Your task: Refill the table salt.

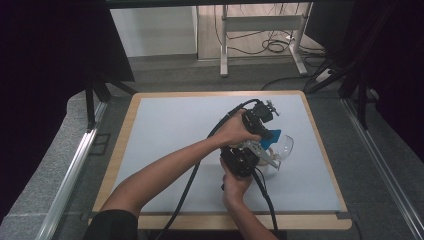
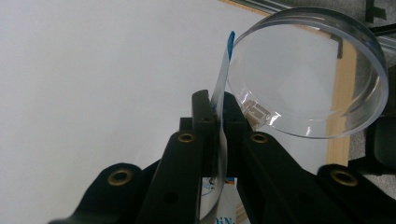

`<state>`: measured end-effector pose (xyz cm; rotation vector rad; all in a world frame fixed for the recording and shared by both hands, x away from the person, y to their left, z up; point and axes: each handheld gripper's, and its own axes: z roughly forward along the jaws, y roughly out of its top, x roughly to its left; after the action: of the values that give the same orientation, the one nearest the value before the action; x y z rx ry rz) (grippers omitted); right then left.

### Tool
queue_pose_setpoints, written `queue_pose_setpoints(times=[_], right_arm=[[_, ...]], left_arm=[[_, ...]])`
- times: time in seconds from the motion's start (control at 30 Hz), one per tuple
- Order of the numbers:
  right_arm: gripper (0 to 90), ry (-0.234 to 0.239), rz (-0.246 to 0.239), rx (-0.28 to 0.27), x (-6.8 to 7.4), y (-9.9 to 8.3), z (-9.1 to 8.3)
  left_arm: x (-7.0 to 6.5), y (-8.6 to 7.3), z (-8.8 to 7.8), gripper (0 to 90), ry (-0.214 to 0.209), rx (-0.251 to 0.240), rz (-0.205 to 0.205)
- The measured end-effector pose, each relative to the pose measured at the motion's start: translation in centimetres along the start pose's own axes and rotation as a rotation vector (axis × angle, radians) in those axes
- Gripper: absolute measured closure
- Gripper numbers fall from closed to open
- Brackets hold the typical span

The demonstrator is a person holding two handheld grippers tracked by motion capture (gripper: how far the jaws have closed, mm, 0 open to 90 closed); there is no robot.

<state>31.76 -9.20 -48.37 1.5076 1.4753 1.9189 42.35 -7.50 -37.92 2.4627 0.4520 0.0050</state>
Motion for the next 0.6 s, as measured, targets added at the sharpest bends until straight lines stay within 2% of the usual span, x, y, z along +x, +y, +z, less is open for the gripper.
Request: queue_pose_setpoints(times=[0.6], right_arm=[[65.5, 0.000, -0.004, 0.009, 0.04, -0.10, 0.06]], left_arm=[[0.09, -0.24, -0.01, 88.5, -0.001, -0.004, -0.008]])
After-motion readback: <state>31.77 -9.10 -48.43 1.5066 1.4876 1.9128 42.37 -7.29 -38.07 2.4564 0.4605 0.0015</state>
